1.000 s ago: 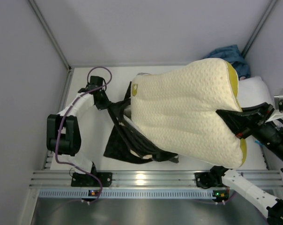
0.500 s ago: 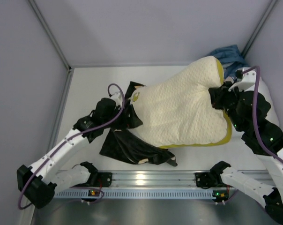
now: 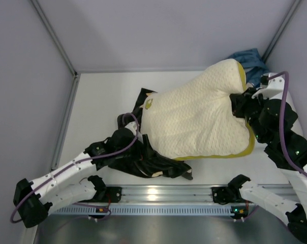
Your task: Remove the pillowcase from the pillow
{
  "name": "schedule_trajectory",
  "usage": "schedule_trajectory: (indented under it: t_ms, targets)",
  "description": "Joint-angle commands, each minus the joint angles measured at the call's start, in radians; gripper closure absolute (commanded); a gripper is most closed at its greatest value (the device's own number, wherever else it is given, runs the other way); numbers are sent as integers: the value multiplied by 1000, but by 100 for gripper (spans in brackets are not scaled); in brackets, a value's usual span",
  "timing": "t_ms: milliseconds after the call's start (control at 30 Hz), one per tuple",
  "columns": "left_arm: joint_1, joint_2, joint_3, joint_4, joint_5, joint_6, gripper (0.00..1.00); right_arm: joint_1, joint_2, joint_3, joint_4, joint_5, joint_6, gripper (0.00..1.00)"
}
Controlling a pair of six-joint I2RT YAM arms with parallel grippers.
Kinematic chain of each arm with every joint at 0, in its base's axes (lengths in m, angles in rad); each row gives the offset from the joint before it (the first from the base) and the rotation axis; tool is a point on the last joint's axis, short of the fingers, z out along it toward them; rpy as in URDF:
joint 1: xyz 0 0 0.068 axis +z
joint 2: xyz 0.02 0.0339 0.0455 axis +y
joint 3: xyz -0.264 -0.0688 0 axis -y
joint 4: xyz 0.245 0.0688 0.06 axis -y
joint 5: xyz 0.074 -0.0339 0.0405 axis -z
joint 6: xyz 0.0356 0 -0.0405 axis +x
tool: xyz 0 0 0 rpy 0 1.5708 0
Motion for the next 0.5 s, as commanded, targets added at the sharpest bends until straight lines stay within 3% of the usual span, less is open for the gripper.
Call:
schedule_trajectory:
  t_ms: [0,33,133,167,267,300,333,467]
  targets:
    - [-30,62,22,94,-42,-21,1,-1,-37,28,185,62,-7,100]
    - [-38,74,21,94,-49,-24,3,-1,-42,32,187,68,-13,100]
    - [-97,117,-5,96,-95,-52,35,-1,-37,57,187,88,-24,100]
    - [-114,122,-41,102,-102,-75,50,-1,-34,75,188,94,-27,100]
    - [-173,119,-149,141,-145,-121,69,-1,-13,119,188,116,-33,100]
    - [-182,104,-179,170,-145,-161,88,-1,0,133,190,117,-35,100]
    - [-203,93,-206,183,-148,-179,100,-1,3,146,195,116,-39,100]
    - [-231,-1,-301,182,-178,-268,100,-1,23,231,217,160,-55,100]
